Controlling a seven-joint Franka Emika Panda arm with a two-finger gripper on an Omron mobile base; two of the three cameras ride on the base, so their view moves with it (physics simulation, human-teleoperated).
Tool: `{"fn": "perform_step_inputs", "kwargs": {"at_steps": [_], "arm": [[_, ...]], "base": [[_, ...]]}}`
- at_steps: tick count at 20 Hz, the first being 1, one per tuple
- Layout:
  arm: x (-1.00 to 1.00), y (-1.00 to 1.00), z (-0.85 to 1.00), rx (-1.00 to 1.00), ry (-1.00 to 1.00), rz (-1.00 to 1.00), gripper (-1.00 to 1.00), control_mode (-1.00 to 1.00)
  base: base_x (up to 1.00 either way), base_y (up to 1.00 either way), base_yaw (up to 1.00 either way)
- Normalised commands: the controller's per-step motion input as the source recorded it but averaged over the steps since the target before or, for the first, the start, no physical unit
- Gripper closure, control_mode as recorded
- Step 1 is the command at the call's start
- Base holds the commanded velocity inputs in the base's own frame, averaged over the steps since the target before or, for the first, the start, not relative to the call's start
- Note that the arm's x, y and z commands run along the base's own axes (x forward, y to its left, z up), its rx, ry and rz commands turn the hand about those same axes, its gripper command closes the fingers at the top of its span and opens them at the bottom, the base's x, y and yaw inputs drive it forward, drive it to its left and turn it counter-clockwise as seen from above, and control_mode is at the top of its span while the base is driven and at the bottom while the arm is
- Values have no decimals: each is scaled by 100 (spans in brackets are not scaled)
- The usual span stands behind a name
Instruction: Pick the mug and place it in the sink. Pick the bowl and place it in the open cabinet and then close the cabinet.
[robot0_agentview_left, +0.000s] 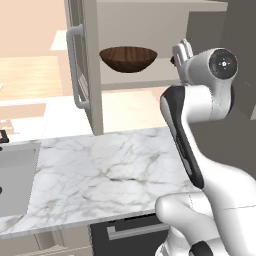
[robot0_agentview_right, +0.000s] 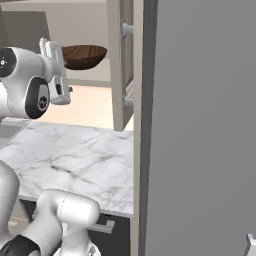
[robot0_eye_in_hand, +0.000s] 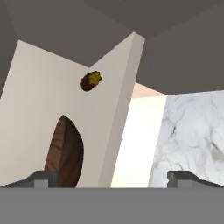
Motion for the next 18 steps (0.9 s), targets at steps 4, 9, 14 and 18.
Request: {"fn": "perform_step_inputs", "kwargs": {"at_steps": [4,9,14,18], "arm": [[-72,-2,0,6,7,0,-100,-100],[-65,-4,0,4,2,0,-100,-100],[-42,-17,0,2,0,2,-100,-100],[-9,-16,-3,0,0,4,-100,-100]], "base": [[0,0,0],[0,0,0],[0,0,0],[0,0,0]]}}
